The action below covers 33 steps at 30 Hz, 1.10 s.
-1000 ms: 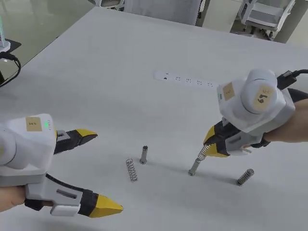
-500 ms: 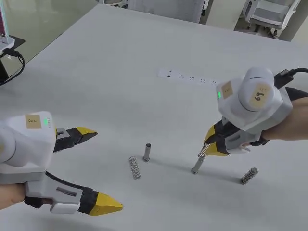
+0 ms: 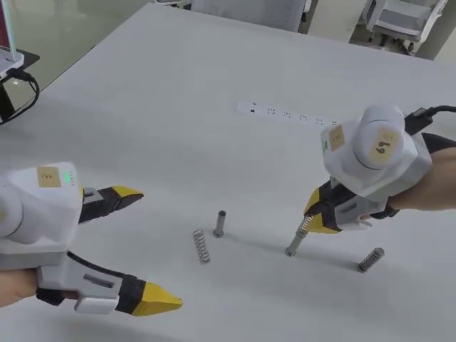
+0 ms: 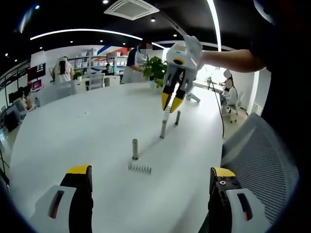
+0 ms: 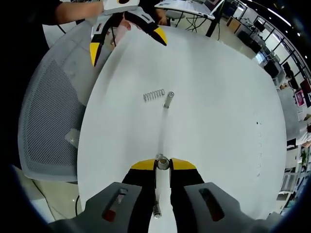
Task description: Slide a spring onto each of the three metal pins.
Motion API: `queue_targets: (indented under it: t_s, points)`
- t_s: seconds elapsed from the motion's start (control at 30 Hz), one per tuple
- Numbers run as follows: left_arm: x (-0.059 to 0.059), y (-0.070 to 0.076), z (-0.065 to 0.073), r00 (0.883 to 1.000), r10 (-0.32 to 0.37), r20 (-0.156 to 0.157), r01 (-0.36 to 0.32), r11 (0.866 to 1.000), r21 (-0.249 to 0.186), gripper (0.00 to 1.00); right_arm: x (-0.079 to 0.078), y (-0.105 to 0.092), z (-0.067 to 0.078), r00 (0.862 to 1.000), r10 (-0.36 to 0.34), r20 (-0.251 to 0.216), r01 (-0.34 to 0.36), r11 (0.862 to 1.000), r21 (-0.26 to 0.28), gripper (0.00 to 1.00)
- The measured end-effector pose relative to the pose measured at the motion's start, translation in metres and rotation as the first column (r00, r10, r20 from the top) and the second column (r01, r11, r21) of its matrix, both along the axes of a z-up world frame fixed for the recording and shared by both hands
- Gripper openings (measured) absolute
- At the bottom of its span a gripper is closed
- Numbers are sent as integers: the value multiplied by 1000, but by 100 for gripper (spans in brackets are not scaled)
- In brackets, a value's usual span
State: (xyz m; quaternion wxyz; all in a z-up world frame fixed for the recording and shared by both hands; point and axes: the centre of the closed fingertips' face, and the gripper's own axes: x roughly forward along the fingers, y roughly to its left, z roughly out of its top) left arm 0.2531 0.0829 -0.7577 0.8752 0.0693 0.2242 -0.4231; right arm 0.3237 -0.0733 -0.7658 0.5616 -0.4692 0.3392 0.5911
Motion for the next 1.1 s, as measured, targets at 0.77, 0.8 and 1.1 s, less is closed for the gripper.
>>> queue_targets:
  t_s: [0.77,0.8,1.1]
  points:
    - [-2,1,-6,1000,9,-18,-9,1000,5,98,5,-5,-34,999,-6,-33,6,1000,-14,7]
    - [-2,2,-6,1000,9,-19,-9,1000,5,98,5,-5,-36,999,-6,-34,6,1000,-14,7]
    - [-3,2,-9,1000,14,-26,-14,1000,5,98,4,-5,-47,999,15,-38,-16,1000,-26,8]
